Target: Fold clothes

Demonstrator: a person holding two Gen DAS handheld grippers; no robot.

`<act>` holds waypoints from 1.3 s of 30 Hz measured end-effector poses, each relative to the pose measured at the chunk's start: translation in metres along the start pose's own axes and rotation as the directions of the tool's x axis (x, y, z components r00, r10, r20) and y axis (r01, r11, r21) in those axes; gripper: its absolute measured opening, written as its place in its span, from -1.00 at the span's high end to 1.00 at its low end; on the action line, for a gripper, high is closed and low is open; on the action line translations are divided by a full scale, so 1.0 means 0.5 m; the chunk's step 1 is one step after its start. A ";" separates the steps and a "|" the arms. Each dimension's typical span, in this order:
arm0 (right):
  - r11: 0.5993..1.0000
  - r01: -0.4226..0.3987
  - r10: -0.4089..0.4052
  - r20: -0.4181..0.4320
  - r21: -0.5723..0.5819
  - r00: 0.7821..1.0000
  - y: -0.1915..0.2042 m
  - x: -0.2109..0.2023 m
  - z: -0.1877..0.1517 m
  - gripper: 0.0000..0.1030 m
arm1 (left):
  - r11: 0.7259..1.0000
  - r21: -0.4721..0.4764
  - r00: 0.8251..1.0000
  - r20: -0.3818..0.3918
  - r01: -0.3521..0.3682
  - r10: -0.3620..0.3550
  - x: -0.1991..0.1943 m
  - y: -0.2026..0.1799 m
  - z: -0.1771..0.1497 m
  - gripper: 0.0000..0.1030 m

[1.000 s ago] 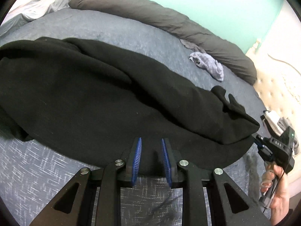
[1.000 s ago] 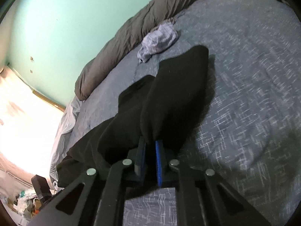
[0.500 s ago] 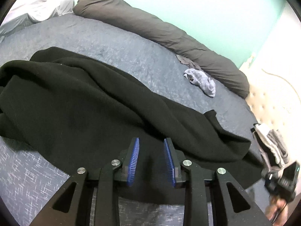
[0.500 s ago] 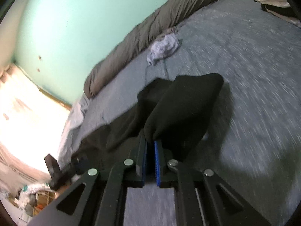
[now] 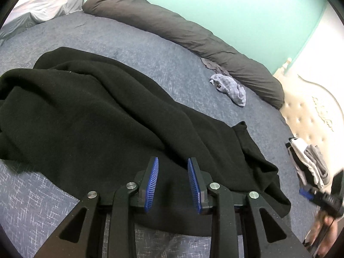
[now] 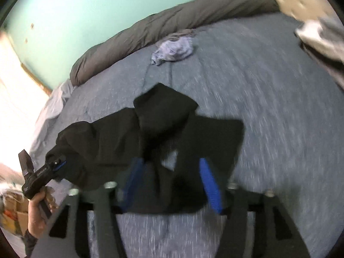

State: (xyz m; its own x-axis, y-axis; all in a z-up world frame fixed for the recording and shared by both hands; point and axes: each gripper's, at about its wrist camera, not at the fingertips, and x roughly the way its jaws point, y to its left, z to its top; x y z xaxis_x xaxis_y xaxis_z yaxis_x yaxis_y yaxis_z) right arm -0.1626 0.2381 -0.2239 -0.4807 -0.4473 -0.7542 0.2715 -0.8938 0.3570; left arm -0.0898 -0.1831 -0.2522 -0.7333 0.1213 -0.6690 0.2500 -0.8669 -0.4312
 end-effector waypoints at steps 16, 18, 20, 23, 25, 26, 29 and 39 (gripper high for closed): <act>0.911 0.088 -0.206 -0.259 -0.402 0.944 0.155 0.322 0.153 -0.30 | 1.000 0.011 1.000 -0.030 -0.001 0.001 0.026 0.003 0.002 0.40; 0.864 0.106 -0.265 -0.267 -0.493 0.927 0.178 0.349 0.141 -0.30 | 1.000 0.006 1.000 -0.029 -0.001 0.001 0.026 0.008 0.005 0.40; 0.810 0.133 -0.336 -0.266 -0.572 0.904 0.192 0.377 0.124 -0.30 | 1.000 0.003 1.000 -0.028 -0.001 0.001 0.026 0.009 0.005 0.39; 0.785 0.150 -0.369 -0.259 -0.602 0.893 0.184 0.390 0.115 0.21 | 1.000 0.003 0.999 -0.034 -0.001 0.001 0.029 0.012 0.004 0.39; 0.795 0.166 -0.361 -0.235 -0.583 0.903 0.169 0.380 0.124 0.64 | 1.000 0.001 0.999 -0.038 -0.004 0.004 0.031 0.013 0.003 0.39; 0.818 0.164 -0.335 -0.225 -0.551 0.915 0.155 0.369 0.137 0.72 | 1.000 0.000 0.999 -0.038 -0.005 0.005 0.031 0.013 0.003 0.39; 0.855 0.189 -0.299 -0.161 -0.483 0.941 0.119 0.325 0.181 0.85 | 1.000 0.001 0.999 -0.036 -0.009 0.009 0.031 0.014 0.002 0.39; 0.937 0.302 -0.290 0.090 -0.178 0.953 -0.051 0.172 0.354 0.91 | 1.000 -0.009 0.999 -0.025 -0.029 0.029 0.030 0.022 -0.001 0.39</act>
State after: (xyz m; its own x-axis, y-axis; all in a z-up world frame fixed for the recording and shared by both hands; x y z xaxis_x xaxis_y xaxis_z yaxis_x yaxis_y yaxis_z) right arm -0.3582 0.2168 -0.2004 -0.6115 -0.1701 -0.7727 0.2574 -0.9663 0.0091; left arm -0.0977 -0.1908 -0.2671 -0.7094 0.1083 -0.6965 0.2774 -0.8655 -0.4171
